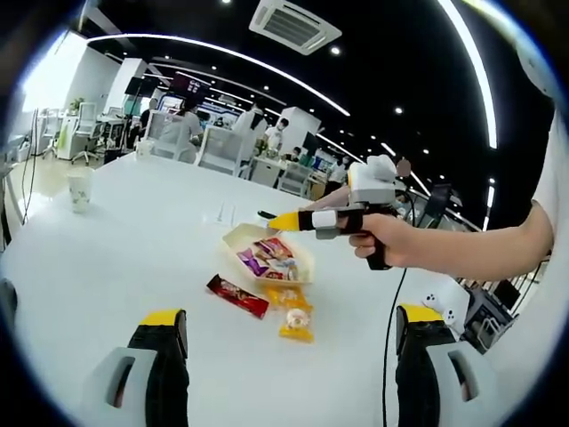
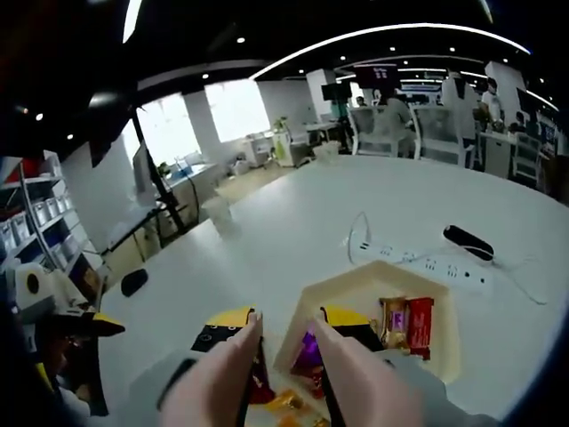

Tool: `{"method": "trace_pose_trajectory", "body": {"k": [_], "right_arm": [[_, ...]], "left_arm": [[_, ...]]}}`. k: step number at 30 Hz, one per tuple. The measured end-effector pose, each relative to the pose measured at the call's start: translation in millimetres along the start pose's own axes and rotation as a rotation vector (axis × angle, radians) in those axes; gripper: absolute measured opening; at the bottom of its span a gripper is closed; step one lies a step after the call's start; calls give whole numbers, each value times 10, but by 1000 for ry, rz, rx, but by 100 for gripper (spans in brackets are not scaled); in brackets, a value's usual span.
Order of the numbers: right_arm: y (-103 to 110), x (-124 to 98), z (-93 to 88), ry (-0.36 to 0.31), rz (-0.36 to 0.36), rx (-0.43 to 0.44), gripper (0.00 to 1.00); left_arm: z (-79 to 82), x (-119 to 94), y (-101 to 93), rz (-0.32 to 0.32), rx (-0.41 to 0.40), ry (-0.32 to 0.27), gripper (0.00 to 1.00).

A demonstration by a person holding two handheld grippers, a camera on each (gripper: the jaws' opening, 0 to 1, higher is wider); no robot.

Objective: Place the target food into the container with the food tongs after gripping and lifting it, then release it inside without dropping or visibly crushing the food.

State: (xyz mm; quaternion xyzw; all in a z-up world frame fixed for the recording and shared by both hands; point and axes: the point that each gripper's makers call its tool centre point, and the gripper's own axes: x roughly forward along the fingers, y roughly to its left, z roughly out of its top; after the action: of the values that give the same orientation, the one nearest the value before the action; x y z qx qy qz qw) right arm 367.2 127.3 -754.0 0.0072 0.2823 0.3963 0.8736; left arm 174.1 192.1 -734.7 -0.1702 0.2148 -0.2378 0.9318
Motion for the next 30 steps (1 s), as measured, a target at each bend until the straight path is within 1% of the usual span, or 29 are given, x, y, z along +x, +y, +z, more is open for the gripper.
{"method": "trace_pose_trajectory", "body": {"k": [9,15,24,27,28,30], "right_arm": [[96,38,-106,20,12,15,29],[125,86,-118,20,16,34,29],[240,168,-242,47,38,23,29],[259,192,-289,60,46,27,28],[268,193,-294,61,48,25,28],[282,204,-311,66,52,18,28]], "left_arm": [[-4,1,18,2,-9,-3,98],[-12,18,9,-2,-10,5,98],[-18,13,35,2,-14,8,99],[-15,8,45,3,-11,4,96],[-1,4,46,2,-4,-5,96],[-17,9,66,6,-20,6,98]]}}
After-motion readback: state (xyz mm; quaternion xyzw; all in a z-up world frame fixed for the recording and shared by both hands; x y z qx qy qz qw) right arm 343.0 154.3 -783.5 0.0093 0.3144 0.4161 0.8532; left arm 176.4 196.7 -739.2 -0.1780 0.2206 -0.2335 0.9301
